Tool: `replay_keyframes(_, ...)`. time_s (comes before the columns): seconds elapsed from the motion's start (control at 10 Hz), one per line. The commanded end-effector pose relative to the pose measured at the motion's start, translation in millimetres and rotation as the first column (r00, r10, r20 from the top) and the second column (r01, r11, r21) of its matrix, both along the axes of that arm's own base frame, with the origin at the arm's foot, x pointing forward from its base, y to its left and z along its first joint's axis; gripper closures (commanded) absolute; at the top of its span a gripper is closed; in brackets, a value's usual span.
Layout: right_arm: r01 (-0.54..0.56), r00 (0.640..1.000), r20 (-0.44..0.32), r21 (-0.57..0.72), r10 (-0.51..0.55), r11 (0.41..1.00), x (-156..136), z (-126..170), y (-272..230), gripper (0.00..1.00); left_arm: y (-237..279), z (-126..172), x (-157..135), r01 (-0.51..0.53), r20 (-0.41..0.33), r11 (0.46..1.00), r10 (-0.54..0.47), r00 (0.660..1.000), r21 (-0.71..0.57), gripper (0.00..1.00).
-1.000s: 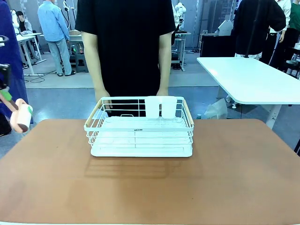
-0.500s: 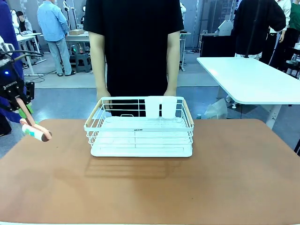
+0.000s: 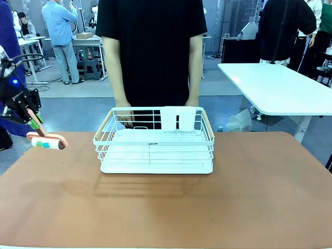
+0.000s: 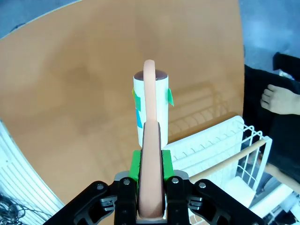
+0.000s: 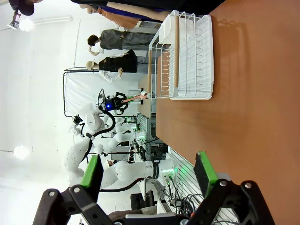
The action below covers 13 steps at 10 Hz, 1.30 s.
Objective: Clean the table.
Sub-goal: Place the Lint Roller down when the Dish drying rack is positioned in the middle of the table.
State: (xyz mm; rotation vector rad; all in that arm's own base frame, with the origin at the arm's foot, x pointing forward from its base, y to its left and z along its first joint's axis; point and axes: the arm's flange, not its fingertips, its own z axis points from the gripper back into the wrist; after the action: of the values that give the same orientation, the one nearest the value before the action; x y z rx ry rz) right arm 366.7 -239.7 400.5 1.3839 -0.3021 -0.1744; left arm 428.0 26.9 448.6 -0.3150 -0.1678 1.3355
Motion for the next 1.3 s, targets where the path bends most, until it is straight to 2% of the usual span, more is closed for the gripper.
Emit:
replay_keyframes(0.0,-0.003,1.000,0.003,0.003,0.003,1.000,-0.1,3.6,1.3,0.00,-0.9,-24.9,0.9,-0.007,0.092,1.000,0.004,0.996,0.030,0.79)
replay_keyframes(0.2,-0.003,1.000,0.003,0.003,0.003,1.000,-0.1,3.6,1.3,0.00,0.9,-59.5,4.1,-0.028,0.117,1.000,0.029,0.993,-0.013,0.79)
replay_keyframes(0.3,-0.003,1.000,0.003,0.003,0.003,1.000,-0.1,3.6,1.3,0.00,2.5,-72.4,4.2,-0.039,0.131,0.999,0.038,0.991,0.004,0.79)
replay_keyframes(0.5,-0.003,1.000,0.003,0.003,0.003,1.000,-0.1,3.6,1.3,0.00,5.1,-86.0,2.2,-0.054,0.185,0.999,0.053,0.981,0.004,0.79)
replay_keyframes(0.8,-0.003,1.000,0.003,0.003,0.003,1.000,-0.1,3.6,1.3,0.00,7.9,-105.0,0.6,-0.080,0.174,0.997,0.078,0.982,0.005,0.79)
replay_keyframes(1.2,-0.003,1.000,0.003,0.003,0.003,1.000,-0.1,3.6,1.3,0.00,10.5,-113.1,-1.0,-0.091,0.148,0.996,0.091,0.985,-0.006,0.77)
